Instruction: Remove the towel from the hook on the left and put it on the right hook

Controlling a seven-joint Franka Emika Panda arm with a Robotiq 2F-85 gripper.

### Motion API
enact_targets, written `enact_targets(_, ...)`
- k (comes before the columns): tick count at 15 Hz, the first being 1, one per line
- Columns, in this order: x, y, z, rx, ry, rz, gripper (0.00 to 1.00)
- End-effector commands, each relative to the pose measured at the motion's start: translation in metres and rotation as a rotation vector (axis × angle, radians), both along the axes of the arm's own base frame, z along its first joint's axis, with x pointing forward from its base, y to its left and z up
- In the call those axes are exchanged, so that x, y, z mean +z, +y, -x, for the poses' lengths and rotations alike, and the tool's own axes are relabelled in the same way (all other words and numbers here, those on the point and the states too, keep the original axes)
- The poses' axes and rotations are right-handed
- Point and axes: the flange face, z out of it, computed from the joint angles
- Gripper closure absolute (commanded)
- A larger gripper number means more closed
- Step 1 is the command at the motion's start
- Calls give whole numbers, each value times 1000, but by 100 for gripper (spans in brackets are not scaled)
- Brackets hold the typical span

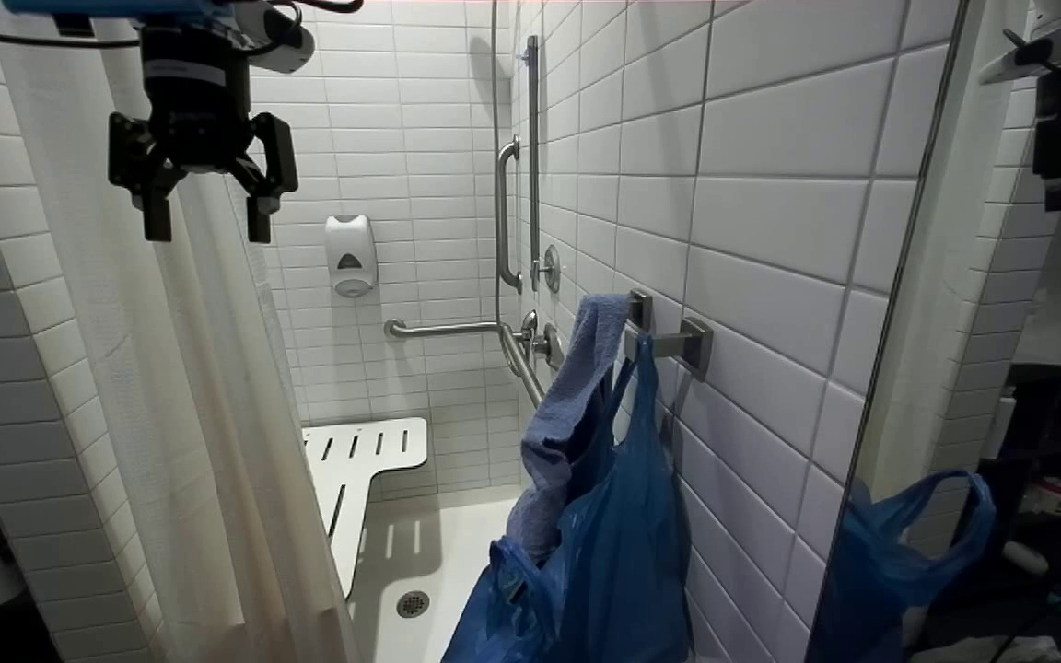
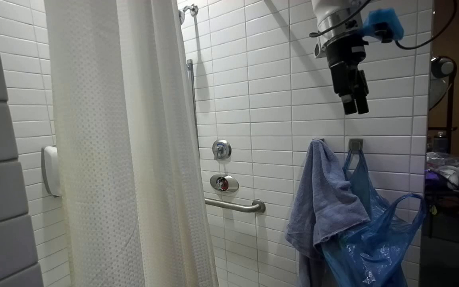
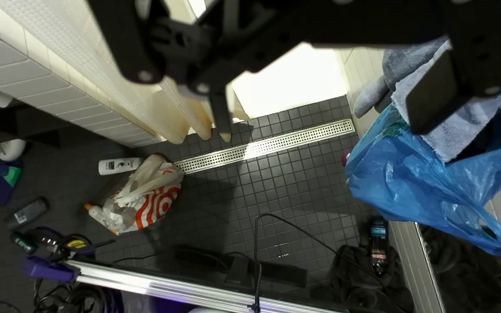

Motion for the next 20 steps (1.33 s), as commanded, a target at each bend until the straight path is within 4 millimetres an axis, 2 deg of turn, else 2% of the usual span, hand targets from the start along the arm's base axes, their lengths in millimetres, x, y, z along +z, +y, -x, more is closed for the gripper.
enact_targets(1,1,0,0,0,1,0,0)
enact_targets(6,-1,-8,-9,-94,-7,-14,0)
enact_targets(14,-26,-57,-43,-413,6,-26,0)
enact_targets(20,-41,-72,-71,-643,-14,7,0)
